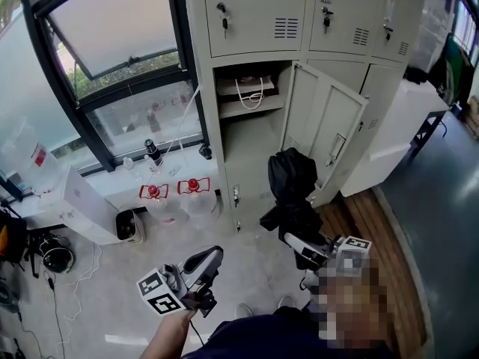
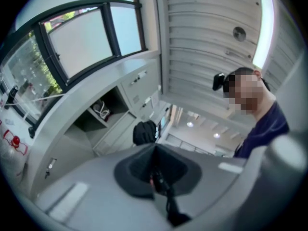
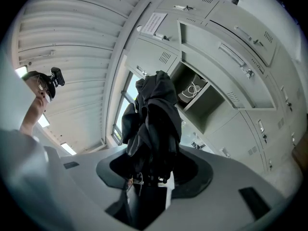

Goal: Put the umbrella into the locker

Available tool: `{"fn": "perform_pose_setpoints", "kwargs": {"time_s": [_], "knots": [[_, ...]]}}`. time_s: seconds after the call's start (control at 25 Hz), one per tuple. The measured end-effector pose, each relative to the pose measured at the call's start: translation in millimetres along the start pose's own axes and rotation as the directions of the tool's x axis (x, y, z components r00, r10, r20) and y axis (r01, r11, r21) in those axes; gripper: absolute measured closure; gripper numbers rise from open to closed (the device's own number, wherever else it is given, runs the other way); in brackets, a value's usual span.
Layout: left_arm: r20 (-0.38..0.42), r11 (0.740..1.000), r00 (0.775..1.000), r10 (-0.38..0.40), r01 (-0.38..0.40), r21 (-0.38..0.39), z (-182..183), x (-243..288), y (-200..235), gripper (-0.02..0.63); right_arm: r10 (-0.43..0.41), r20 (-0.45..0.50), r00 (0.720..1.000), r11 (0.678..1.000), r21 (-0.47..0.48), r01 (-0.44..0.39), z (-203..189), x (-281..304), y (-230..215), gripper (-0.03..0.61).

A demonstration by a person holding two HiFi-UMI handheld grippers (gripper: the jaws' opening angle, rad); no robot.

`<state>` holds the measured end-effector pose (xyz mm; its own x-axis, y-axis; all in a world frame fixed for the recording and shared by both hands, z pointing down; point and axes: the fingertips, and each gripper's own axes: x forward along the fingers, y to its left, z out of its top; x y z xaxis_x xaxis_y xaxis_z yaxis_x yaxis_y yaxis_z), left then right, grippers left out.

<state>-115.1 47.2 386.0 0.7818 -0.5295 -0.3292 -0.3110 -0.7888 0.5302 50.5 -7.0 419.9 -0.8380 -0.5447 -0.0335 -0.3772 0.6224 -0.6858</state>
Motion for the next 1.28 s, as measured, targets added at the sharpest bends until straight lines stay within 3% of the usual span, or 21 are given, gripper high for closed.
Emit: {"fn": "perform_pose_setpoints", "kwargs": {"time_s": [0.4,0.64,0.92,1.28], "knots": [[0.024,1.000,1.000,-0.001,0.001,0.001,15.1,-0.5,16.4,0.614,-0.014,0.013,1.000,1.000,0.024,0.014,23.8,27.2,-11.2,0.383],[0.023,0.998,0.999,0.047,-0.048,0.035,28.6,16.8,47.0,0.614,0.038,0.021,0.999,0.998,0.047,-0.039,55.7,65.5,-35.4,0.383],[0.021,0.994,0.997,0.073,-0.074,0.084,49.0,73.2,92.6,0.614,0.119,0.010,0.993,0.990,0.077,-0.119,105.0,108.3,-66.9,0.383],[0.026,0.989,0.994,0.110,-0.112,0.094,50.5,143.8,134.0,0.614,0.147,-0.033,0.989,0.983,0.114,-0.142,150.8,142.1,-112.7,0.383]]}}
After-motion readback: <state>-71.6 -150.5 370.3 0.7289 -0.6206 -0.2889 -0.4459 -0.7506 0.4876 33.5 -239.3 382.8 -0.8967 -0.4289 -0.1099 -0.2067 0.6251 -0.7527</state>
